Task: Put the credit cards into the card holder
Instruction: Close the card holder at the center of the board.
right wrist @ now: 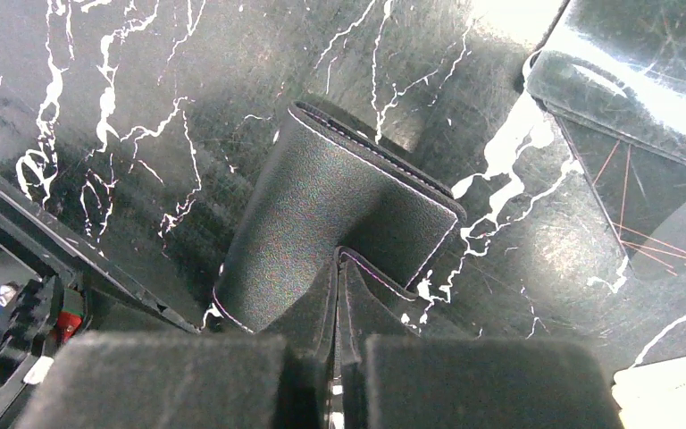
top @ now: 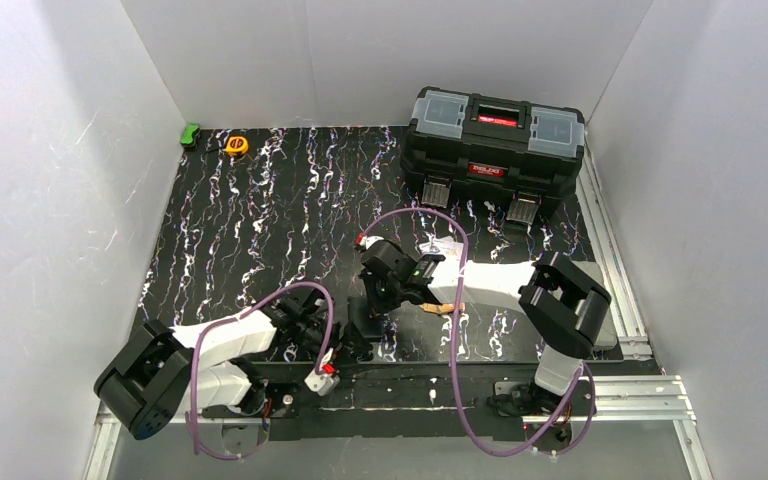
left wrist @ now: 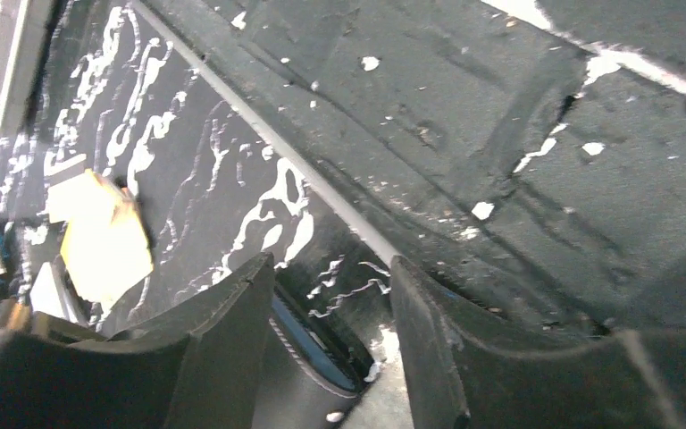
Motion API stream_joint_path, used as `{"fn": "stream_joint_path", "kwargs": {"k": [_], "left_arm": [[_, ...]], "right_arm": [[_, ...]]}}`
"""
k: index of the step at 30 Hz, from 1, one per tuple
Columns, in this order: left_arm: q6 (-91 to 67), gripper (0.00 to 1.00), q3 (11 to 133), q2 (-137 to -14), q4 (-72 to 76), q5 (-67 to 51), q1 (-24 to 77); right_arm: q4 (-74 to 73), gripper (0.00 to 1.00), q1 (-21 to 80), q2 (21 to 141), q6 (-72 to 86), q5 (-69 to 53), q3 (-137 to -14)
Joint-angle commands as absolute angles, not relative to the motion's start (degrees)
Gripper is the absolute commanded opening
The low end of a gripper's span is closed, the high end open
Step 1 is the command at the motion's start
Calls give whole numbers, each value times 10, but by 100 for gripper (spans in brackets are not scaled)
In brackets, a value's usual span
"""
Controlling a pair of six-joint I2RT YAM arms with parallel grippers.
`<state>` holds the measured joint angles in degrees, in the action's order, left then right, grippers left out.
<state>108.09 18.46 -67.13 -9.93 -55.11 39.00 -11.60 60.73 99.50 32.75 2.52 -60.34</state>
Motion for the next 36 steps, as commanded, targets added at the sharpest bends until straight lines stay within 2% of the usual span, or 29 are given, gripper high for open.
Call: {"fn": "stream_joint_path", "kwargs": {"k": [1, 7, 17, 22, 27, 36], "left_arm": [[1075, 47, 217, -658, 25, -444, 367], [1086, 39, 172, -687, 126, -391, 362], [1097, 41, 161, -601, -12, -412, 353], [1121, 45, 174, -543, -95, -449, 311], [1240, 49, 179, -621, -97, -451, 252], [1290, 50, 166, -677, -49, -494, 266]], "right_arm": [[-134, 1, 598, 1022, 295, 45, -611], [-136, 1, 594, 1012, 293, 43, -607], [-132, 1, 593, 1009, 287, 36, -600], [-131, 1, 592, 1020, 271, 29, -605], [-128, 1, 592, 1028, 262, 22, -611], [-113, 1, 593, 1031, 259, 4, -607]]}}
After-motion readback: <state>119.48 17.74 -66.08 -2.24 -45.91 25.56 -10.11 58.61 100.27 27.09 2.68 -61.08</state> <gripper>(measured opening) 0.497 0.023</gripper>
